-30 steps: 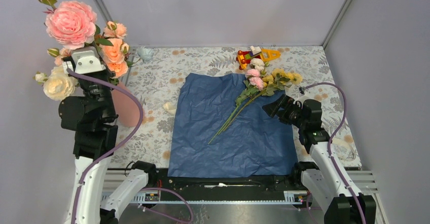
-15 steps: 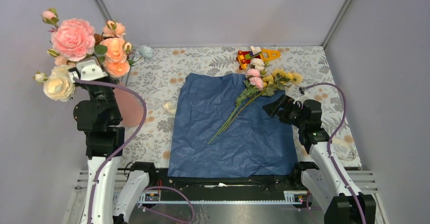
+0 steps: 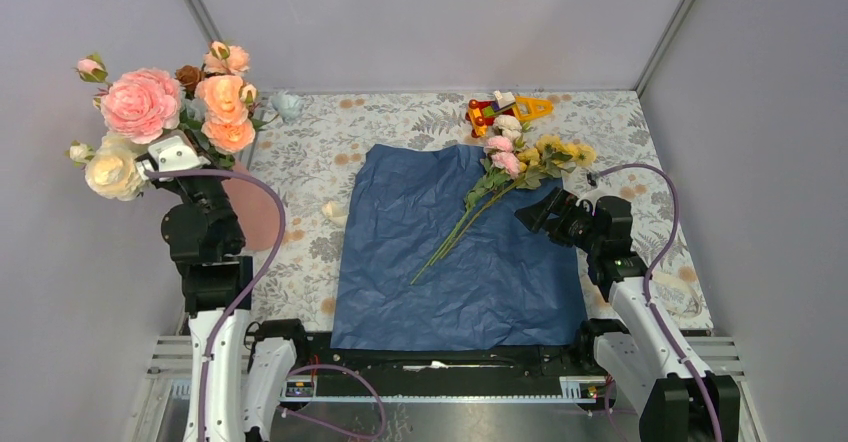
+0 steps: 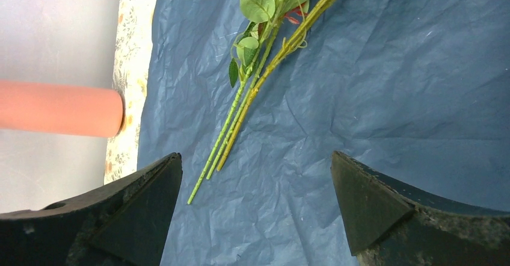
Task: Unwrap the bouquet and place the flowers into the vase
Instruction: Insert the fake flower into the vase, then pick up the fake flower from the wrapping paper.
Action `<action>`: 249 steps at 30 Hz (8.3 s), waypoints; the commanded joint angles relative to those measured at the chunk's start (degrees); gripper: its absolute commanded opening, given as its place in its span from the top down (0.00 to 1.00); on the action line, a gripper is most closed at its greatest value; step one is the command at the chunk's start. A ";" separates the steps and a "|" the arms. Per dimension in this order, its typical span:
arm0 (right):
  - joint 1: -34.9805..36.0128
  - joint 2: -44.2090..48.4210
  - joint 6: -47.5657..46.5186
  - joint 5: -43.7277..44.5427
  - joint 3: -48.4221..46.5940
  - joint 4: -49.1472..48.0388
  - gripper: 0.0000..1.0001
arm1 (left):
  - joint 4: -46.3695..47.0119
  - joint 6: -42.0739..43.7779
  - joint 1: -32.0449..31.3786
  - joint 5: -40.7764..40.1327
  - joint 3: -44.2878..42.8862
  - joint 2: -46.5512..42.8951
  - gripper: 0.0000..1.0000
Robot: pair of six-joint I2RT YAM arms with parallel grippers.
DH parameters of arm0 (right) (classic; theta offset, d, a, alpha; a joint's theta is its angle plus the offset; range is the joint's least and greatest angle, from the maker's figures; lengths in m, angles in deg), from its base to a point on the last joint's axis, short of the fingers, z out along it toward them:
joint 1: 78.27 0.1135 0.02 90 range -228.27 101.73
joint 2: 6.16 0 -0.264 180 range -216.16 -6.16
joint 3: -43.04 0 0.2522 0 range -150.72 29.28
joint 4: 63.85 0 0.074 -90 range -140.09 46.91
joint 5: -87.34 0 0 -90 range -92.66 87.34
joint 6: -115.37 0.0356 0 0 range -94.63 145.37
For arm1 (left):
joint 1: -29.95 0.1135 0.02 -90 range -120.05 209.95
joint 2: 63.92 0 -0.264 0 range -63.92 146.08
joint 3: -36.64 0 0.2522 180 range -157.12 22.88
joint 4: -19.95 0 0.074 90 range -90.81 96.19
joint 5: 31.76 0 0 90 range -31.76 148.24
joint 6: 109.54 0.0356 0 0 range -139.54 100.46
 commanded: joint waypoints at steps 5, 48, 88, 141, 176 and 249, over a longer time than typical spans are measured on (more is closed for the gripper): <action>-0.45 2.01 0.85 -2.37 0.04 -2.85 0.00 | -0.46 -4.87 2.98 5.35 2.04 -0.22 1.00; -0.47 2.90 2.25 -4.45 0.64 -3.73 0.00 | -21.12 -10.98 5.70 9.67 1.91 2.17 0.94; -0.46 1.63 2.18 -6.32 0.99 -4.61 0.00 | -26.82 -13.11 5.77 2.98 0.95 3.63 1.00; -0.47 2.58 1.54 -7.96 1.08 -4.52 0.00 | -53.15 -20.35 5.70 18.57 -9.96 -4.37 0.01; -0.46 3.64 8.59 -5.64 1.85 -2.58 0.04 | -47.84 -19.15 -19.31 16.61 0.74 -3.54 0.03; 26.19 -52.37 15.88 39.75 -32.55 -4.61 0.63 | -38.44 -20.67 -27.26 23.65 4.38 7.95 0.01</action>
